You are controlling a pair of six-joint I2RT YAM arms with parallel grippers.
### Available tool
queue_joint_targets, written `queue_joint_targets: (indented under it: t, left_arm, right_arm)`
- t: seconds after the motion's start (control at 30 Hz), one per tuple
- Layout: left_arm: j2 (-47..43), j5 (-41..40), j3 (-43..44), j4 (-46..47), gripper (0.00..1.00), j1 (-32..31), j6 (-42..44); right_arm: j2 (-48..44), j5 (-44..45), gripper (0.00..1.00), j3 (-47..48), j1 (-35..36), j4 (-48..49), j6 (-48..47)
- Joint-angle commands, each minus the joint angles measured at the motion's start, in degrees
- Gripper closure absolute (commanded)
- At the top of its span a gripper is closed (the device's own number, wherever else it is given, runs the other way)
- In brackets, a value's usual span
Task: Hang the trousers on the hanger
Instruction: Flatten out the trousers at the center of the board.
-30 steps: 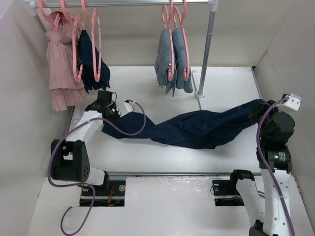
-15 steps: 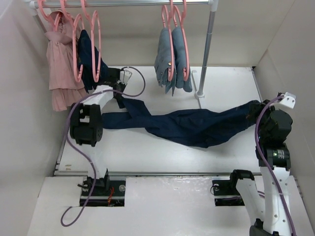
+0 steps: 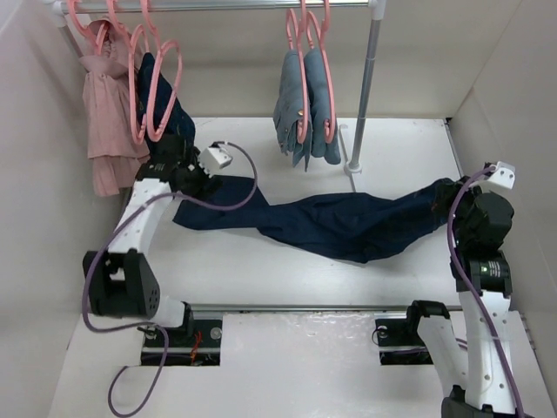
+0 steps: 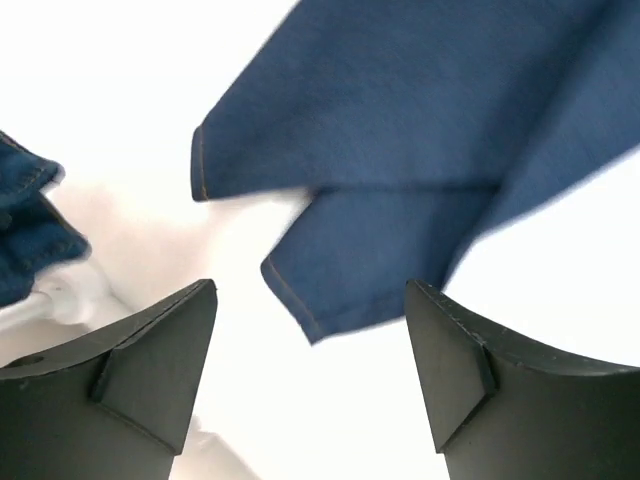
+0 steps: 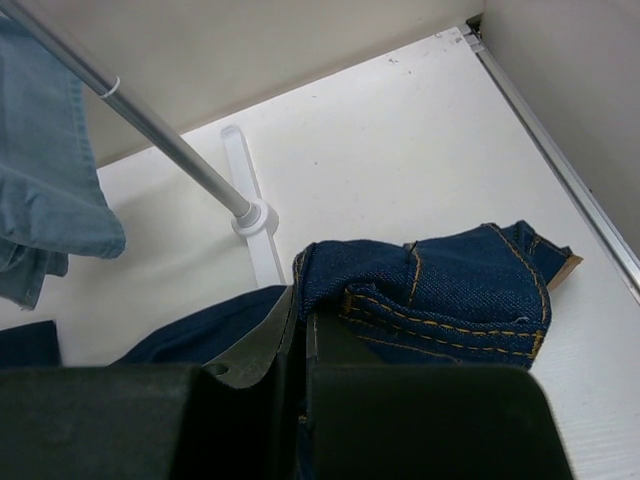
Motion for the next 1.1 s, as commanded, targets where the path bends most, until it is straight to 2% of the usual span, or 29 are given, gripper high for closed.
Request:
queue_joint_targets:
  t: [0.0,0.1,0.23,0.4,0.43,0.47,0.5,0.53,0.57,0.6,0.63,0.8,0.9,0.97,1.07]
  left_arm:
    - [-1.84,2.69,-6.8,-11.01,0.27,-0.45,16.43]
    - [-0.35,-2.6,-13.84,-7.33,0.27,-0.45,17.06]
    - [0.44,-3.68,-19.3,-1.79,0.27,-2.46,17.68]
    - [1.67,-5.61,-21.68,10.06,0.24,-5.63,11.02]
    - [2.2,-6.22,-21.68,11.57,0.24,-6.24,7.52]
    - [3.07,-6.23,-21.68,12.63,0.28,-6.25,6.18]
    - [3.08,-6.23,-21.68,13.25,0.38,-6.77,5.12]
    - [3.6,-6.23,-21.68,13.25,0.72,-6.78,4.16]
    - [3.61,-6.23,-21.68,13.25,0.94,-6.78,3.36]
    - [3.09,-6.93,-21.68,12.47,1.0,-6.78,2.31]
    - [2.38,-6.93,-21.07,10.63,1.0,-6.78,2.3]
    - [-7.89,-12.46,-16.24,5.0,1.0,2.95,5.54]
    - [-13.76,-20.62,-14.03,3.58,1.0,7.79,10.81]
    - [-16.51,-26.78,-15.25,5.15,1.0,9.48,14.67]
    - [-21.6,-30.39,-19.29,5.69,1.0,10.19,17.15]
  right_arm:
    - [1.2,-2.06,1.0,0.57,-0.59,5.38,-0.58]
    - [1.82,-2.68,1.0,1.1,-0.59,6.52,-0.58]
    - [2.44,-3.2,1.0,2.15,-0.59,6.53,-0.58]
    - [2.44,-3.2,1.0,2.16,-0.59,6.53,-1.11]
    - [1.91,-3.2,1.0,1.46,-0.59,6.53,-1.11]
    - [1.91,-3.2,1.0,1.45,-0.59,6.53,-1.11]
    - [1.91,-2.51,1.0,1.45,-0.59,6.53,-1.11]
    - [1.91,-2.5,1.0,0.76,-0.59,6.53,-1.11]
    - [2.43,-1.54,1.0,0.75,-0.59,7.05,-0.59]
    - [2.96,-0.66,1.0,0.23,-0.59,7.58,-0.58]
    - [3.75,-0.66,1.0,0.22,-0.59,8.1,-0.58]
    - [15.69,0.49,1.0,8.03,-1.11,12.86,-0.58]
    - [22.62,-2.76,1.0,17.78,-3.92,13.99,0.03]
    - [23.53,-3.55,1.0,22.17,-6.12,14.87,1.34]
    - [22.75,-0.59,1.0,22.03,-7.27,16.8,4.77]
